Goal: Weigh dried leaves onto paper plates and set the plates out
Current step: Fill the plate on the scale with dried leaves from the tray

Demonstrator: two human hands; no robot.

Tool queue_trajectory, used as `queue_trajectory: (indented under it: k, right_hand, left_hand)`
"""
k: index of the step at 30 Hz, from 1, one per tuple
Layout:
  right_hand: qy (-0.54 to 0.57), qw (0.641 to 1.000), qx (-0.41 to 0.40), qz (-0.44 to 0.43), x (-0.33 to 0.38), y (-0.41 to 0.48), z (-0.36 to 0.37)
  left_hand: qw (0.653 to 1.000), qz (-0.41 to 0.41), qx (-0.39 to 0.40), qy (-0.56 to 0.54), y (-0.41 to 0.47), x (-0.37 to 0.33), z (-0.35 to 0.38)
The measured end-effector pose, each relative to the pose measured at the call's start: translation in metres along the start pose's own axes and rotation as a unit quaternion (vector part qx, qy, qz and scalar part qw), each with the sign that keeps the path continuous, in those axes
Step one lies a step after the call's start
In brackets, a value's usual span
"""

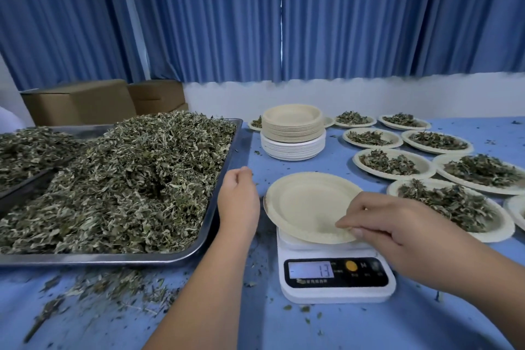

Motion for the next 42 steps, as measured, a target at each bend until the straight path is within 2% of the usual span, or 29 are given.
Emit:
queue_trajectory:
  k: [2,4,6,8,10,13,15,21,23,26,32,38,40,42]
  right_hand:
    - [0.038,0.999,-0.036,0.002,-0.003,-0.004,-0.005]
    - [0.072,0.994,-0.084,0.004,-0.007,-0.006,-0.012]
    - [0.093,0.988,-0.125,0.006,-0.011,-0.005,-0.017]
    - [0.119,0.981,-0.149,0.016,-0.015,-0.003,-0.018]
    - [0.141,0.977,-0.159,0.030,-0.020,-0.003,-0.017]
    - [0.154,0.971,-0.178,0.042,-0.026,-0.004,-0.015]
    - [0.153,0.969,-0.189,0.052,-0.029,-0.004,-0.015]
    - [0.159,0.961,-0.209,0.085,-0.044,-0.004,-0.015]
    - [0.163,0.959,-0.213,0.090,-0.046,-0.006,-0.017]
    - [0.167,0.959,-0.208,0.093,-0.047,-0.007,-0.019]
    - [0.172,0.959,-0.209,0.086,-0.048,-0.005,-0.023]
    - [0.171,0.960,-0.205,0.084,-0.042,-0.008,-0.027]
    - [0.210,0.958,-0.164,0.106,-0.045,-0.011,-0.029]
    - [0.267,0.951,-0.045,0.148,-0.047,-0.015,-0.021]
  left_hand:
    - [0.999,0.044,-0.004,0.012,-0.005,-0.014,-0.002]
    - [0.988,0.135,-0.030,0.072,-0.008,-0.036,-0.010]
    - [0.956,0.219,-0.088,0.174,-0.010,-0.058,-0.026]
    - [0.909,0.248,-0.131,0.307,-0.007,-0.068,-0.042]
    - [0.868,0.182,-0.112,0.448,0.005,-0.058,-0.053]
    - [0.823,0.025,-0.005,0.568,0.014,-0.028,-0.064]
    - [0.815,-0.013,0.035,0.578,0.013,-0.018,-0.066]
    - [0.782,0.003,-0.014,0.623,0.003,-0.030,-0.067]
    - [0.765,-0.008,0.007,0.644,0.000,-0.029,-0.064]
    - [0.762,-0.043,0.042,0.644,-0.009,-0.021,-0.063]
    - [0.743,0.027,-0.011,0.668,-0.026,-0.038,-0.067]
    - [0.691,0.035,0.029,0.721,-0.042,-0.022,-0.067]
    - [0.691,0.064,0.010,0.720,-0.045,-0.021,-0.070]
    - [0.694,0.091,-0.011,0.714,-0.048,-0.022,-0.074]
Point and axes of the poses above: each hand's wrist, its own y-axis towards the middle knuckle, its own z-axis out of the palm, x = y × z, the point moved 7 cm from there along y, towards the middle knuckle, and after that the axes turned 2 degrees about y, right-handed, at the moved point
